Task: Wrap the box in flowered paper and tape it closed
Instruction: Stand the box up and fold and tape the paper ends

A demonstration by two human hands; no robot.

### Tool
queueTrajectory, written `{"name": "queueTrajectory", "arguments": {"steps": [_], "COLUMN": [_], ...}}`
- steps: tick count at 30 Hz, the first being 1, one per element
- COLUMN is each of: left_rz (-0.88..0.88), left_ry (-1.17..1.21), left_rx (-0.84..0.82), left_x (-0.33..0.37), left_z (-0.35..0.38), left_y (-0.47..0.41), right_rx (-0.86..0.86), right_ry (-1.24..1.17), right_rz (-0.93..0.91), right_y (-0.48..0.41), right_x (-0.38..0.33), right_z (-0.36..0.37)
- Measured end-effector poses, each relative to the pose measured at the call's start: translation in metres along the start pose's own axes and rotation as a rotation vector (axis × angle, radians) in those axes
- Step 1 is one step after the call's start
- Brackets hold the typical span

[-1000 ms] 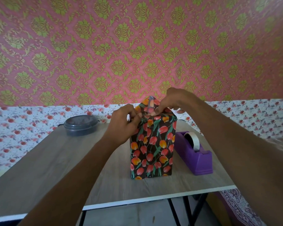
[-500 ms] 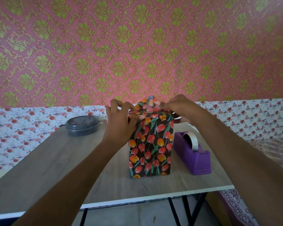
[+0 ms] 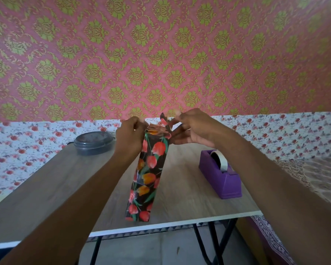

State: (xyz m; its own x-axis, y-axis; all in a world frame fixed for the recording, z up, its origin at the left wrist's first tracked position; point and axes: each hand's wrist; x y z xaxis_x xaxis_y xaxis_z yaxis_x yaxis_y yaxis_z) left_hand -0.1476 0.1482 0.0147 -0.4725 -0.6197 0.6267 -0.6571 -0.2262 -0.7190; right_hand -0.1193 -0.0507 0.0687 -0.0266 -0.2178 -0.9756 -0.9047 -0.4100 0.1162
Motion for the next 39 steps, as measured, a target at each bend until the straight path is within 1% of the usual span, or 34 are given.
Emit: {"name": "queueTrajectory", "arguments": {"steps": [2, 4, 5, 6, 7, 9, 10, 11, 12, 14, 17, 19, 22, 25, 29, 31, 34, 37, 39], "left_rz": [-0.095, -0.189, -0.187, -0.164, -0.127, -0.031, 0.003, 0.018, 0.018, -0.009, -0.034, -0.037, -0.025, -0.020, 0.007, 0.051, 0.102, 0.085, 0.122], "left_ry": [0.159, 0.403, 0.484, 0.521, 0.502, 0.389, 0.354, 0.356, 0.393, 0.537, 0.742, 0.771, 0.709, 0.660, 0.736, 0.712, 0.592, 0.543, 0.482], "left_rx": [-0.064, -0.239, -0.358, -0.459, -0.526, -0.565, -0.546, -0.523, -0.511, -0.507, -0.470, -0.433, -0.389, -0.314, -0.235, -0.204, -0.172, -0.134, -0.079], "left_x": [0.002, 0.001, 0.000, -0.001, -0.002, 0.002, 0.003, 0.003, 0.001, -0.006, -0.017, -0.020, -0.024, -0.016, -0.001, 0.002, 0.000, -0.004, -0.006], "left_z": [-0.010, -0.027, -0.034, -0.040, -0.044, -0.047, -0.047, -0.047, -0.047, -0.047, -0.045, -0.043, -0.038, -0.027, -0.016, -0.014, -0.012, -0.014, -0.015], "left_y": [0.002, 0.003, 0.003, 0.004, 0.005, 0.006, 0.005, 0.005, 0.005, 0.006, 0.008, 0.009, 0.009, 0.014, 0.013, 0.009, 0.006, 0.011, 0.015], "right_rx": [-0.006, -0.002, 0.032, 0.103, 0.194, 0.393, 0.477, 0.511, 0.499, 0.405, 0.301, 0.307, 0.442, 0.539, 0.672, 0.715, 0.703, 0.624, 0.560], "right_ry": [-0.021, 0.008, 0.066, 0.165, 0.277, 0.488, 0.566, 0.599, 0.589, 0.453, 0.273, 0.257, 0.295, 0.246, 0.156, 0.122, 0.131, 0.126, 0.128], "right_rz": [-0.062, -0.137, -0.171, -0.210, -0.253, -0.365, -0.418, -0.448, -0.437, -0.407, -0.485, -0.513, -0.505, -0.512, -0.554, -0.597, -0.630, -0.677, -0.731], "right_y": [-0.002, -0.004, -0.007, -0.010, -0.012, -0.020, -0.024, -0.028, -0.032, -0.029, -0.020, -0.018, -0.018, -0.017, -0.015, -0.013, -0.014, -0.017, -0.015], "right_x": [0.011, 0.023, 0.029, 0.035, 0.039, 0.046, 0.049, 0.051, 0.052, 0.049, 0.043, 0.040, 0.043, 0.051, 0.055, 0.054, 0.055, 0.059, 0.059], "right_z": [0.000, -0.002, -0.001, 0.000, 0.004, 0.009, 0.009, 0.008, 0.006, 0.005, 0.004, 0.004, 0.006, 0.008, 0.015, 0.018, 0.017, 0.014, 0.014]}}
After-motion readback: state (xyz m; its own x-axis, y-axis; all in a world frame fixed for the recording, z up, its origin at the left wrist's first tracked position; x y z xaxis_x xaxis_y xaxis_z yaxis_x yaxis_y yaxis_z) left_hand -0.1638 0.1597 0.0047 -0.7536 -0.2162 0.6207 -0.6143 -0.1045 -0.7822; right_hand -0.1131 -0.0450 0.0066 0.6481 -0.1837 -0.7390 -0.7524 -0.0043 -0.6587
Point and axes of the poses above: each hand's wrist, its own y-axis away from the middle knuckle, its own z-axis out of the palm, x = y × z, and after that the axes turned 12 degrees about z, right-handed
